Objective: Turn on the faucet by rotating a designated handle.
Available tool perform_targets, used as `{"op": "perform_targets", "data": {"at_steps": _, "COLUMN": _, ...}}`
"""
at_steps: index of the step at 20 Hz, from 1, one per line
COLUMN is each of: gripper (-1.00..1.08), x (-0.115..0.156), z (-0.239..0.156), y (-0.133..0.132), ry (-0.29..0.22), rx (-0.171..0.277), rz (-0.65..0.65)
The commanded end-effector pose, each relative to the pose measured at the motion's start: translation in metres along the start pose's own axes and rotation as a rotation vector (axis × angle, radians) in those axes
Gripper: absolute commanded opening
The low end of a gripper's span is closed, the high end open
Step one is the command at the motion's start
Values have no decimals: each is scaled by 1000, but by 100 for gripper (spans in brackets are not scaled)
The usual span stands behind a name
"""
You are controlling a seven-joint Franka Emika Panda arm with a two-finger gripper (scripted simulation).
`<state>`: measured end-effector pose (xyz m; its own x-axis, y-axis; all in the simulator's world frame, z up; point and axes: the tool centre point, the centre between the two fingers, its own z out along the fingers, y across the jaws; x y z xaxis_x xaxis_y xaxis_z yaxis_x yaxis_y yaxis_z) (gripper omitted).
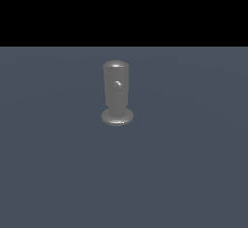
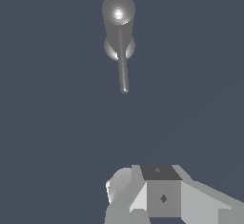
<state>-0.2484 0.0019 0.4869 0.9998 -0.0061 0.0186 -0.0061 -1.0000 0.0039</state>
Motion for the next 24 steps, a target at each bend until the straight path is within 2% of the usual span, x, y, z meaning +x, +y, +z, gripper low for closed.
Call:
{"op": "perform_targets", "data": {"at_steps": 1, "gripper": -100, "x": 0, "z": 0, "y": 0, "ry": 0, "rx": 0, "rz": 0}}
{"op": "perform_targets", "data": {"at_steps": 12, "gripper": -100, "x": 9, "z": 30, "y": -6, "ry": -2, "rx": 1, "rz": -8}}
{"op": "perform_targets", "data": {"at_steps": 24, "gripper": -100, "x": 36, "z": 120, "y": -27, "ry": -8, "rx": 2, "rz": -34}}
